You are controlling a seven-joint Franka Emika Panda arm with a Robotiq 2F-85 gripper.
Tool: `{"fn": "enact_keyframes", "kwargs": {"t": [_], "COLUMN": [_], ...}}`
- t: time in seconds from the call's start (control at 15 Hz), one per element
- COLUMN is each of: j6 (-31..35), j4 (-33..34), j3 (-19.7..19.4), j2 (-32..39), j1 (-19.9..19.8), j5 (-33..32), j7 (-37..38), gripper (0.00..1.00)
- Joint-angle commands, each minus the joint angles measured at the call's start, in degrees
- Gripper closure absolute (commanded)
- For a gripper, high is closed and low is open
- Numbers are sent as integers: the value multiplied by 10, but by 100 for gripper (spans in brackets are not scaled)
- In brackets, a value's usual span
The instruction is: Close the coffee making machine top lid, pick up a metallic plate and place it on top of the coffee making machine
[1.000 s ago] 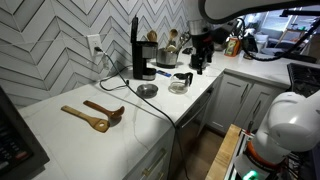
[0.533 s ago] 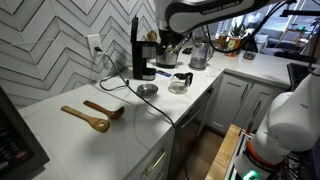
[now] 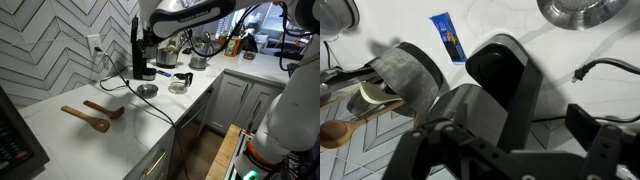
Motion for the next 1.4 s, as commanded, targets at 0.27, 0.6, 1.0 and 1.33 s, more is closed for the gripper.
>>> {"fn": "enact_keyframes", "kwargs": {"t": [0.27, 0.6, 1.0, 1.33], "j6": [57, 176, 213, 215], "j4": [7, 34, 88, 124], "j3": [-26, -40, -61, -53], "j2": [8, 42, 88, 119], "j1": [21, 23, 41, 33], "j5": [-37, -131, -271, -336], "j7": [32, 117, 279, 350], "gripper": [0, 0, 0, 0]}}
